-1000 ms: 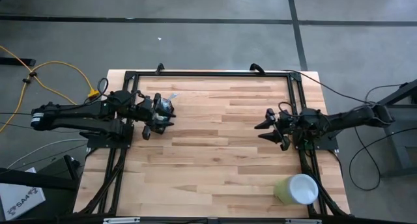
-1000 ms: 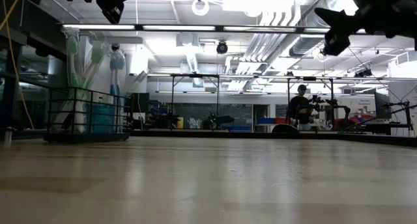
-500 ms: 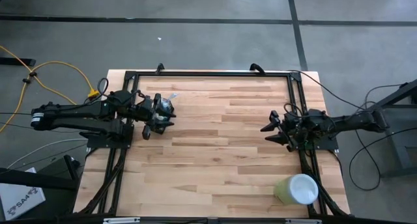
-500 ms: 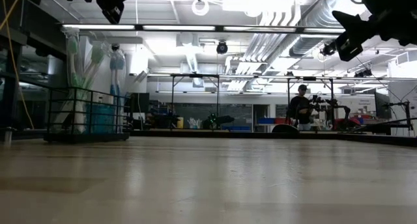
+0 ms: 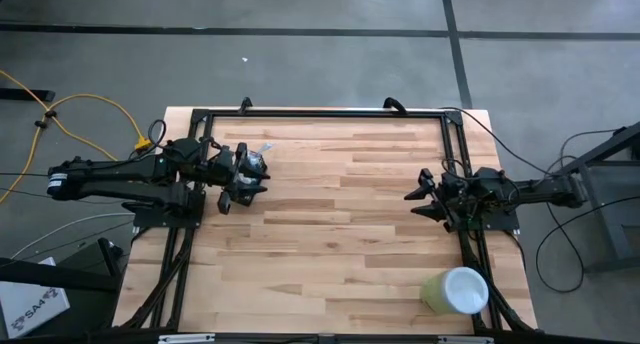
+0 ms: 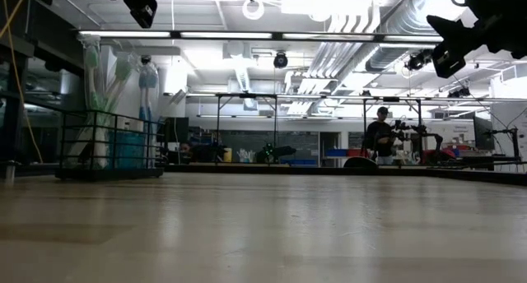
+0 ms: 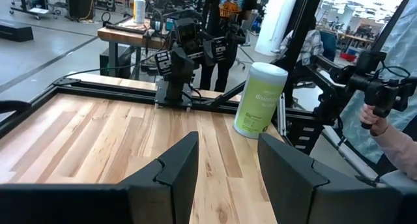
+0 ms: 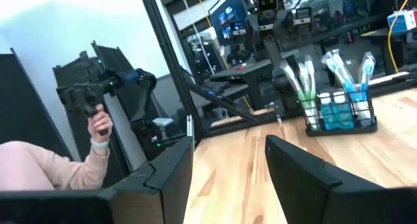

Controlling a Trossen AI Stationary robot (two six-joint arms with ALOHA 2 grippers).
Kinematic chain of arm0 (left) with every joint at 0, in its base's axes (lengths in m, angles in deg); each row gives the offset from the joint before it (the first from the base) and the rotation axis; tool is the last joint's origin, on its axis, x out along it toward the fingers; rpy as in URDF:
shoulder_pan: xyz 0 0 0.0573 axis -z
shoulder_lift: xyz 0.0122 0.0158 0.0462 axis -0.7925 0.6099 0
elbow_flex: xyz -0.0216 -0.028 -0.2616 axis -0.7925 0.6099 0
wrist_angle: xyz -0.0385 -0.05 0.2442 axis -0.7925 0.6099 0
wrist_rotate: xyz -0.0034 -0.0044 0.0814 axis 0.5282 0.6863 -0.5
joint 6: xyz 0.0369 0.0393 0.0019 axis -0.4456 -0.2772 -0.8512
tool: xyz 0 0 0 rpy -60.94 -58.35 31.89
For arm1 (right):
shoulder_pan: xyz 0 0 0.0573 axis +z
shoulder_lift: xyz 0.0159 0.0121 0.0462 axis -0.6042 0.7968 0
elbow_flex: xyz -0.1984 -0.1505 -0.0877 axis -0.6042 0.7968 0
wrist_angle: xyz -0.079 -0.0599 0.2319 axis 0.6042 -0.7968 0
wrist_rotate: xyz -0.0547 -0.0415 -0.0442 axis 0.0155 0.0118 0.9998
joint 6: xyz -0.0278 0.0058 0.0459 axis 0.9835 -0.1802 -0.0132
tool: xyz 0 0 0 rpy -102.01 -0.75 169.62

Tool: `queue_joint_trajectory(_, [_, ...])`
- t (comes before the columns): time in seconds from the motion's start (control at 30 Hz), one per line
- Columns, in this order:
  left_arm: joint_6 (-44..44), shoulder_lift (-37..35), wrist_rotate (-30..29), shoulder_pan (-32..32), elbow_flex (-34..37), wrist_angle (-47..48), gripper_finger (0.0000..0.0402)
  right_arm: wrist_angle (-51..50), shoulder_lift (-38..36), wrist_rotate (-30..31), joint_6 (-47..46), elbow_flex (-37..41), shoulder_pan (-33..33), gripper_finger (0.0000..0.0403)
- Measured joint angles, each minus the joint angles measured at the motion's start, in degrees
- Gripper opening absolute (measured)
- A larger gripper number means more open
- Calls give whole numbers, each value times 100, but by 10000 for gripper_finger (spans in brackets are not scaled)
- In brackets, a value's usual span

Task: Pick & Place toothbrushing station
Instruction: Return to Home Position

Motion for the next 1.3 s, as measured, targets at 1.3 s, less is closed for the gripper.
queue_joint_trajectory(1.3, [122, 0, -2, 0, 0, -46, 154, -1139, -629, 579, -119, 262, 0, 184])
